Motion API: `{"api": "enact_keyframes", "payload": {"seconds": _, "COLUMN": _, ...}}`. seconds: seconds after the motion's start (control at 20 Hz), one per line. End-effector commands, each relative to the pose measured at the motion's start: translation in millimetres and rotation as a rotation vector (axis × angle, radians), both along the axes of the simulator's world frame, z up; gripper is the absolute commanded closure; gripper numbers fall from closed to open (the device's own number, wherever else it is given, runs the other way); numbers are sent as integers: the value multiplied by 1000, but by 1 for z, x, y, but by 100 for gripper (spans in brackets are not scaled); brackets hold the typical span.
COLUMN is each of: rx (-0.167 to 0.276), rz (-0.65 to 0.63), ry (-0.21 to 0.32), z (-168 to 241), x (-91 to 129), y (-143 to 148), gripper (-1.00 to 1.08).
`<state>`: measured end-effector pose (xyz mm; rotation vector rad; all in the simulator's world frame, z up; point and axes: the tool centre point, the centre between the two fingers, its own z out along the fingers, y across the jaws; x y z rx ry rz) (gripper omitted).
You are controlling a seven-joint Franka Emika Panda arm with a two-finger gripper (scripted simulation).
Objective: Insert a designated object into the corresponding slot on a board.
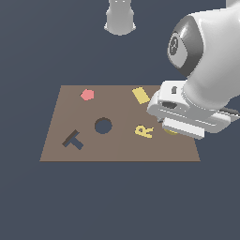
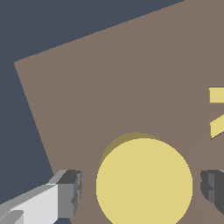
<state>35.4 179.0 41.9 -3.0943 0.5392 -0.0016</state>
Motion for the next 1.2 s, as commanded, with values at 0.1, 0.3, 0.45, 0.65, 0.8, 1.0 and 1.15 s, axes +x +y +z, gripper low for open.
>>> {"api": "enact_keyframes", "payload": {"seconds": 0.1, "rx": 0, "rz": -1, "ry": 1, "z": -12, "x": 0, "y": 0, "gripper": -92}}
{"api": "enact_keyframes", "payload": {"seconds": 0.3, "rx": 0, "rz": -1, "ry": 1, "z": -12, "x": 0, "y": 0, "gripper": 108}}
{"api": "enact_keyframes", "payload": {"seconds": 0.45, "rx": 0, "rz": -1, "ry": 1, "z": -12, "x": 0, "y": 0, "gripper": 108}}
{"api": "enact_keyframes", "payload": {"seconds": 0.65, "rx": 0, "rz": -1, "ry": 1, "z": -12, "x": 0, "y": 0, "gripper": 108}}
{"api": "enact_keyframes", "payload": {"seconds": 0.8, "rx": 0, "rz": -1, "ry": 0, "z": -11, "x": 0, "y": 0, "gripper": 108}}
{"api": "enact_keyframes", "payload": {"seconds": 1.0, "rx": 0, "rz": -2, "ry": 1, "z": -11, "x": 0, "y": -11, "gripper": 108}}
{"api": "enact_keyframes", "payload": {"seconds": 1.15, "rx": 0, "rz": -5, "ry": 1, "z": -10, "x": -1, "y": -29, "gripper": 108}}
